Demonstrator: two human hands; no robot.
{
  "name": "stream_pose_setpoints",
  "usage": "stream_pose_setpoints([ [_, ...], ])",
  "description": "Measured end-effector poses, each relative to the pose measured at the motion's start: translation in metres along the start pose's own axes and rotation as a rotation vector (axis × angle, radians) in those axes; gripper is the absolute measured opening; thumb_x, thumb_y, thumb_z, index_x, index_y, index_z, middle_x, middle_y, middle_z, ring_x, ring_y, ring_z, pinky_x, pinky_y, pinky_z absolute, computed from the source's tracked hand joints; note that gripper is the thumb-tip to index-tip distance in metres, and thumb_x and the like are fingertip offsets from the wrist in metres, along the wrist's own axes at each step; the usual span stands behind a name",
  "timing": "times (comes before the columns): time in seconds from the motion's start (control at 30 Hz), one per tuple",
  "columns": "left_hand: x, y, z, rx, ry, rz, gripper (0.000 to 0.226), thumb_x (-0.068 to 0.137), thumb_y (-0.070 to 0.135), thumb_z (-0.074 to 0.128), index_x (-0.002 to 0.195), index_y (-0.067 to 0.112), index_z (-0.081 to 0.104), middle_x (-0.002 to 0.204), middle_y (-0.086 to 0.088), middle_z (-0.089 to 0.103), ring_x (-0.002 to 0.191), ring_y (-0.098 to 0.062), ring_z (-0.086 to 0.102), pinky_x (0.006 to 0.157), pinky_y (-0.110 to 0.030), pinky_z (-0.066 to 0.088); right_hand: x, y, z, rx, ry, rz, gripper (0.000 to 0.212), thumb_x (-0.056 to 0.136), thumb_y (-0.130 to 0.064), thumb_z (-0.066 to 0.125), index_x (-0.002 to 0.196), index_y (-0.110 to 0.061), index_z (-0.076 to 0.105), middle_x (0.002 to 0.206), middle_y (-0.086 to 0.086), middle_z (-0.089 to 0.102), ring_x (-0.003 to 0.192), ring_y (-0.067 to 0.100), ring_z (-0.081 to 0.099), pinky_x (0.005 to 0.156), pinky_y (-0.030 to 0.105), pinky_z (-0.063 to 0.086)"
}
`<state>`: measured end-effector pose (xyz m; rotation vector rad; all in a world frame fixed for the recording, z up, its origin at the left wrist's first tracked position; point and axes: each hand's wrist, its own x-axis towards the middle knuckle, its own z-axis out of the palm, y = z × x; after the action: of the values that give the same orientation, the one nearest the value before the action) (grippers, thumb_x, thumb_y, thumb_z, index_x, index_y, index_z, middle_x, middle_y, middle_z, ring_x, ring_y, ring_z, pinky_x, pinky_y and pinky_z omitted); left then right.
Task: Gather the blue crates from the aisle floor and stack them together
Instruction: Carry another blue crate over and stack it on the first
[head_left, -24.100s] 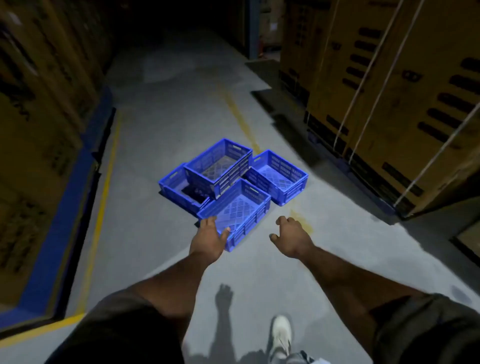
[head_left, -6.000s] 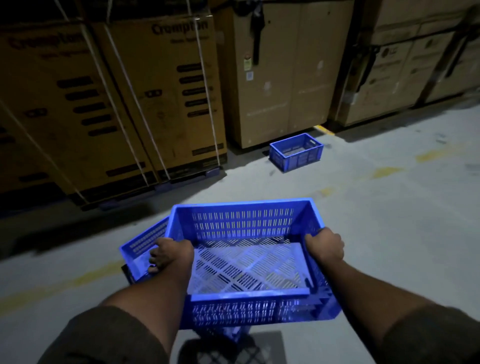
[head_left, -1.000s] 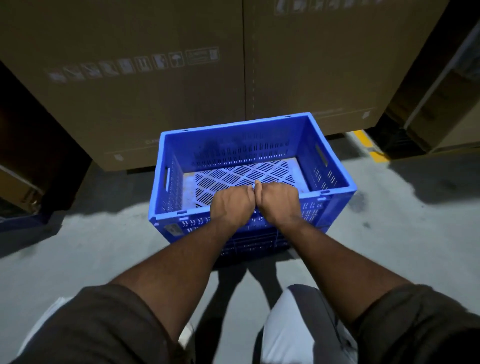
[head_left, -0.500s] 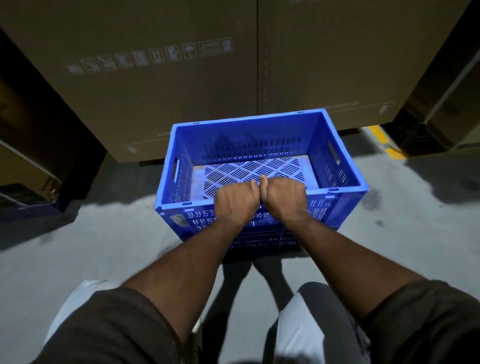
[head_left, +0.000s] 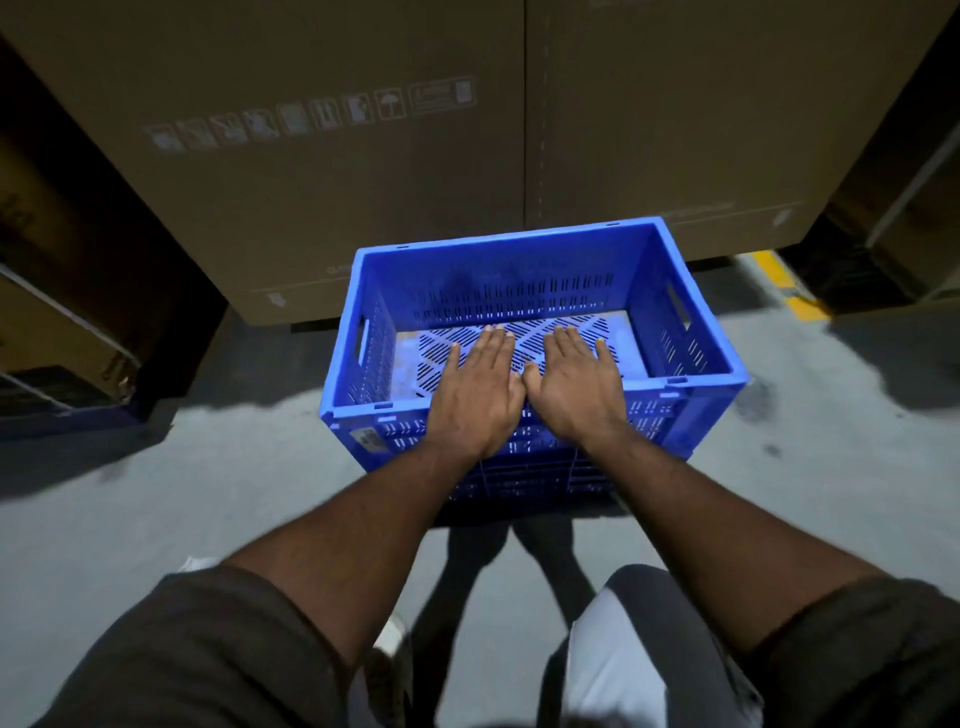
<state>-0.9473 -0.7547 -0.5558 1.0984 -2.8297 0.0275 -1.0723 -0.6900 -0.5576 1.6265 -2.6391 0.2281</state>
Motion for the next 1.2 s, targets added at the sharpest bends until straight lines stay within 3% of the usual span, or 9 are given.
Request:
stream_pose_setpoints([
  [0.2,-0.004,-0.001,0.000,0.047,-0.008,0.003,0.064,0.098,0.041,0.009,0.155,0.013,0.014,0.164,-0.002,0.012,0.152,-0.014,0.006,0.122,-0.049,0.007,-0.006,0.001,-0.005,-0.033,-0.032,-0.024,0.065,0.092,-0.043,0.027,0.141,-0.005,0.045,0.151,0.011,0.042,0.144,0.021,0.033,0.119,0.048,0.019],
  [0.33,-0.021,-0.010,0.001,0.060,0.042,-0.106,0.066,0.096,0.040,0.007,0.150,0.012,0.033,0.158,-0.003,0.033,0.149,-0.015,0.022,0.122,-0.046,0.012,-0.012,0.003,-0.004,-0.074,0.030,-0.034,0.075,0.083,-0.042,0.013,0.127,-0.003,0.059,0.138,0.012,0.057,0.136,0.022,0.045,0.118,0.050,0.022],
  [0.6,-0.019,-0.017,-0.003,0.026,0.023,-0.127,0.062,0.098,0.038,0.013,0.145,0.010,0.043,0.152,-0.005,0.042,0.144,-0.016,0.033,0.118,-0.042,0.027,-0.008,0.001,-0.010,-0.049,-0.037,-0.013,0.079,0.084,-0.045,0.008,0.141,-0.004,0.047,0.149,0.010,0.045,0.142,0.020,0.036,0.121,0.050,0.015],
  [0.67,-0.019,-0.017,-0.003,0.023,0.049,-0.110,0.058,0.098,0.036,0.016,0.126,0.012,0.060,0.133,-0.007,0.061,0.124,-0.019,0.055,0.099,-0.036,0.044,-0.008,0.000,-0.010,-0.054,-0.047,0.007,0.074,0.087,-0.044,0.014,0.141,-0.004,0.047,0.150,0.010,0.045,0.143,0.020,0.036,0.121,0.051,0.012],
  [0.77,-0.016,-0.016,-0.016,-0.002,0.051,-0.070,0.043,0.098,0.031,0.024,0.087,0.015,0.063,0.092,-0.005,0.068,0.079,-0.023,0.062,0.065,-0.032,0.043,-0.005,-0.008,-0.007,-0.037,-0.029,0.062,0.062,0.091,-0.039,0.026,0.134,-0.004,0.054,0.145,0.010,0.050,0.140,0.021,0.040,0.120,0.053,0.010],
  [0.87,-0.014,-0.018,-0.022,0.052,-0.029,0.010,0.033,0.097,0.022,0.037,0.082,0.011,0.064,0.083,-0.010,0.068,0.073,-0.028,0.061,0.065,-0.037,0.051,-0.007,-0.015,-0.003,-0.014,0.087,0.058,0.051,0.087,-0.033,0.028,0.102,-0.008,0.070,0.112,0.010,0.070,0.111,0.023,0.061,0.109,0.045,0.032],
  [0.97,-0.011,-0.023,-0.010,0.042,0.016,-0.014,0.039,0.094,0.029,0.032,0.079,0.012,0.064,0.081,-0.008,0.066,0.071,-0.027,0.062,0.061,-0.036,0.049,-0.011,-0.015,0.001,0.022,0.203,0.058,0.034,0.081,-0.029,0.035,0.067,-0.014,0.061,0.071,0.005,0.068,0.068,0.024,0.059,0.078,0.037,0.043],
  [1.07,-0.009,-0.027,0.010,0.019,0.164,0.003,0.040,0.093,0.032,0.031,0.089,0.013,0.067,0.085,-0.006,0.068,0.076,-0.024,0.063,0.063,-0.036,0.051,-0.008,-0.014,0.008,0.009,0.297,0.076,0.027,0.077,-0.026,0.043,0.059,-0.013,0.058,0.059,0.005,0.062,0.057,0.024,0.054,0.067,0.035,0.041],
  [1.2,-0.005,-0.030,0.017,-0.003,0.196,0.009,0.037,0.092,0.032,0.035,0.090,0.015,0.068,0.082,-0.004,0.068,0.075,-0.024,0.063,0.064,-0.037,0.051,0.001,-0.011,0.023,0.006,0.406,0.079,0.020,0.071,-0.023,0.049,0.054,-0.013,0.052,0.054,0.005,0.058,0.053,0.027,0.053,0.062,0.036,0.037],
])
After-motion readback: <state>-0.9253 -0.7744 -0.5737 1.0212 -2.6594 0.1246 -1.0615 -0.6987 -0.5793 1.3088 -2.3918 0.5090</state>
